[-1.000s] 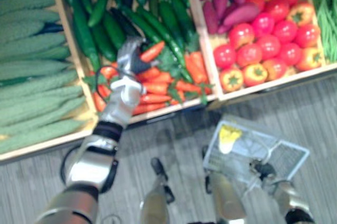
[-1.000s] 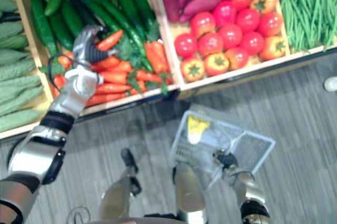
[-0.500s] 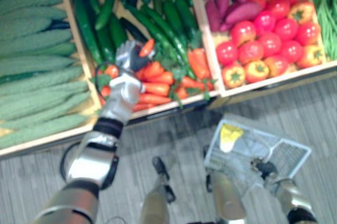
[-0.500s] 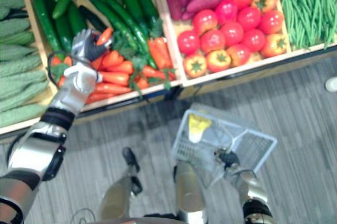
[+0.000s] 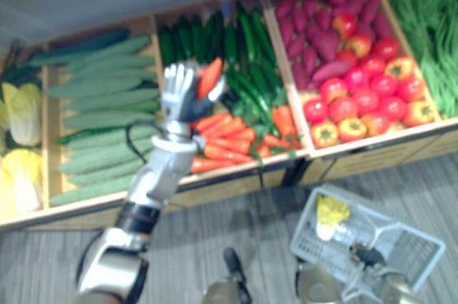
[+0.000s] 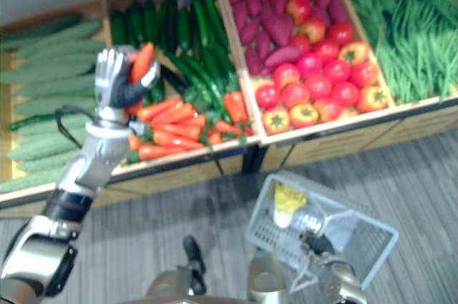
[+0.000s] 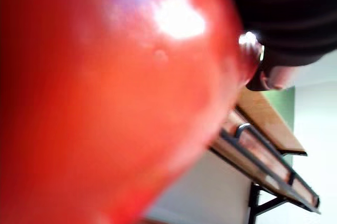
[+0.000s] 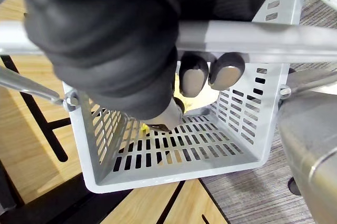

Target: Pick vegetable in the basket

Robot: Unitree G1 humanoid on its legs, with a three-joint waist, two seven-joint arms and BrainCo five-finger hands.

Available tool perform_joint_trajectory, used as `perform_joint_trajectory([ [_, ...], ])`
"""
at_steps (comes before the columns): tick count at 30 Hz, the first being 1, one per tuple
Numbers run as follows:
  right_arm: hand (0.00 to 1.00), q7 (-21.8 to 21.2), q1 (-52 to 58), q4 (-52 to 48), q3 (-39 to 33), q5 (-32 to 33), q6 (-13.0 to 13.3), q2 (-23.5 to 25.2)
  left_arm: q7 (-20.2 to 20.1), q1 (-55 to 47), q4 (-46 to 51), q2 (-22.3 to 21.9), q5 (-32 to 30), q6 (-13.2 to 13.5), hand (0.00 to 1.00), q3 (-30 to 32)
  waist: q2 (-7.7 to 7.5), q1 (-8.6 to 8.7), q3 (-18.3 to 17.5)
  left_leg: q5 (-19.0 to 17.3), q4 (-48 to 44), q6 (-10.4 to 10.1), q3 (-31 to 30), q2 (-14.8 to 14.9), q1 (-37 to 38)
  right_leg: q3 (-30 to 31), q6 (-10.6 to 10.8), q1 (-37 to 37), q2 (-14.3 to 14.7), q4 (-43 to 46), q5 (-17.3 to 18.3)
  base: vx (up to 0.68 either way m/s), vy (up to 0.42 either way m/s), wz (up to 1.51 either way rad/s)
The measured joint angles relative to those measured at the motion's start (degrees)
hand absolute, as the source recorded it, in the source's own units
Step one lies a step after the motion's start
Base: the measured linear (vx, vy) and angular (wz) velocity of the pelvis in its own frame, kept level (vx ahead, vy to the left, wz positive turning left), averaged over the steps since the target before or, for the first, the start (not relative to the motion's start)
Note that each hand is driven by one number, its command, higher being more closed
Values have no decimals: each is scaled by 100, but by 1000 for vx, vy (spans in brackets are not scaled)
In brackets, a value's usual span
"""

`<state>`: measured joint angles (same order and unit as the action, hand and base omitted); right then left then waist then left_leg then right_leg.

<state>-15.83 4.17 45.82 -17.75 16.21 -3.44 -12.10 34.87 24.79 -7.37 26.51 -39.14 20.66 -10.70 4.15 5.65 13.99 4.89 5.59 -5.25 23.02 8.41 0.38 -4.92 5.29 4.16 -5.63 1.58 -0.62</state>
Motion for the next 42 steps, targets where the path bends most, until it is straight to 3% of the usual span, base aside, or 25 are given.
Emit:
perform_joint_trajectory([
  [4,100,256,316,-412,128,-57,-190,13,-347,-1186,702,-409,37,207,100,-318,-69,-61,-376,-246,-4,-140,-32,-16,234,357,18,-124,70,-229,-15,-41,8,-41],
  [6,100,272,328,-710,392,-63,-367,-54,-578,-1945,1149,-568,72,240,100,-394,-152,-207,-417,-801,-431,-274,-610,-123,277,895,-6,-114,181,-208,-7,27,20,-129],
  [8,100,156,383,-1202,523,-81,-531,-188,-879,-2801,1569,-847,71,250,100,-498,-118,-300,-491,-1545,-1525,-140,-1280,-193,66,1428,-98,-119,372,-143,-101,46,43,-134],
  [13,100,-18,551,-1966,470,-221,-856,-281,-1646,-3165,1623,-1283,598,466,100,-737,-143,-270,-662,-1613,-1404,-4,-593,-159,442,1909,0,-122,489,-460,-401,62,34,-92],
  [14,100,-90,598,-2127,484,-233,-909,-245,-1910,-3149,1428,-1358,801,550,100,-954,-251,-271,-627,-1644,-1357,37,-413,-160,603,1575,-40,-117,398,-483,-390,25,30,-96],
  [15,100,-113,612,-2154,488,-233,-920,-229,-2037,-3138,1310,-1382,897,583,100,-1063,-218,-274,-653,-1651,-1357,42,-350,-156,681,1296,-53,-88,330,-402,-388,23,20,-96],
  [17,100,-187,611,-2255,492,-240,-953,-153,-2418,-3144,893,-1522,965,632,100,-1277,-285,-249,-663,-1685,-1386,81,-137,-142,830,286,-427,246,125,321,-269,39,-4,-97],
  [19,100,-205,515,-2275,619,-225,-949,-121,-2615,-3156,818,-1558,1007,634,100,-1261,-352,-308,-651,-1744,-1420,136,20,-110,941,-609,-753,628,156,1034,-443,-3,-39,-132],
  [20,100,-205,355,-2290,803,-219,-943,-107,-2689,-3135,765,-1509,1142,639,100,-1271,-432,-324,-608,-1831,-1426,300,1,-122,1032,-747,-1025,654,262,1050,-633,-130,-41,-172],
  [21,100,-207,244,-2304,953,-220,-918,-40,-2759,-3130,767,-1492,1202,667,100,-1322,-358,-439,-652,-1944,-1306,425,25,-67,1187,-627,-1068,462,406,609,-682,-170,-92,-163],
  [22,100,-210,232,-2341,1005,-215,-908,-6,-2784,-3113,754,-1483,1204,697,100,-1336,-409,-443,-651,-1989,-1262,278,113,-75,1233,-903,-1127,432,348,666,-347,-188,-72,-134],
  [23,100,-187,128,-2292,1155,-206,-874,-4,-2919,-2981,472,-1589,1269,701,100,-1430,-445,-389,-576,-2031,-1458,228,403,-54,1182,-1602,-1173,813,-192,1826,383,-136,-64,-66],
  [26,100,-86,77,-2279,1348,-238,-824,-196,-3223,-2994,400,-1611,1427,673,100,-1918,-538,-431,-649,-2048,-1655,206,706,-14,1171,-2170,-1122,735,-825,2930,746,-33,-20,-48],
  [27,100,-91,-46,-2231,1508,-234,-831,-198,-3291,-2987,417,-1617,1427,664,100,-2030,-664,-489,-687,-2087,-1801,156,824,-11,1152,-2212,-843,574,-753,2528,806,-32,-82,-91],
  [28,100,-93,-270,-2158,1710,-230,-835,-150,-3353,-2930,312,-1699,1426,609,100,-2179,-558,-533,-701,-2101,-1915,157,878,136,994,-2105,-661,380,-233,1568,465,-90,-146,-135],
  [29,100,-119,-427,-2137,1915,-199,-838,-58,-3433,-2850,178,-1732,1426,538,100,-2350,-469,-614,-781,-1859,-1838,386,972,356,828,-1984,-756,50,233,197,-90,-100,-186,-132],
  [31,100,-227,-630,-2136,2028,-99,-899,-66,-3541,-2648,0,-1803,1432,381,100,-2622,-474,-590,-752,-1777,-1909,268,988,324,774,-2319,-809,153,159,244,-61,-45,-176,-98],
  [34,100,-240,-651,-2147,2098,-102,-1115,-102,-3636,-2538,-188,-1781,1431,238,100,-3011,-469,-513,-751,-1590,-2125,206,945,388,786,-2004,-848,2,370,-137,-268,-45,-97,-55],
  [35,100,-298,-683,-2146,2180,-121,-1171,-116,-3614,-2537,-203,-1758,1431,160,100,-3107,-544,-540,-708,-1538,-2512,250,902,451,687,-1823,-882,-66,421,-325,-230,-30,-116,-93],
  [36,100,-373,-760,-2143,2319,-125,-1271,-136,-3571,-2535,-241,-1731,1431,141,100,-3174,-576,-572,-678,-1557,-2785,316,599,391,540,-1725,-728,-166,472,-556,-80,-12,-92,-88],
  [37,100,-408,-816,-2138,2377,-141,-1323,-141,-3551,-2540,-322,-1769,1431,133,100,-3205,-408,-602,-716,-1591,-2793,382,304,387,437,-1757,-563,-228,553,-566,120,78,-77,-93],
  [38,100,-530,-1098,-2135,2504,-153,-1424,-286,-3462,-2538,-313,-1839,1450,102,100,-3209,-245,-573,-622,-1900,-3187,425,-162,403,222,-1986,-1121,196,354,961,478,124,-40,-85],
  [39,100,-593,-1370,-2038,2615,-173,-1517,-261,-3354,-2526,-350,-1855,1561,55,100,-3207,-181,-558,-479,-2164,-3433,297,-810,243,103,-1569,-853,222,380,1418,878,121,-11,-84],
  [41,100,-609,-1569,-2014,2796,-183,-1593,-253,-3259,-2535,-429,-1853,1579,-80,100,-3291,-103,-736,-483,-2406,-3477,266,-1434,-89,-100,-1207,-925,225,603,1159,721,-25,9,-111],
  [42,100,-646,-1637,-2026,2840,-150,-1600,-128,-3205,-2574,-439,-1796,1579,-105,100,-3337,-107,-738,-482,-2414,-3223,268,-1676,-302,-140,-1033,-840,197,669,996,661,-60,-2,-112],
])
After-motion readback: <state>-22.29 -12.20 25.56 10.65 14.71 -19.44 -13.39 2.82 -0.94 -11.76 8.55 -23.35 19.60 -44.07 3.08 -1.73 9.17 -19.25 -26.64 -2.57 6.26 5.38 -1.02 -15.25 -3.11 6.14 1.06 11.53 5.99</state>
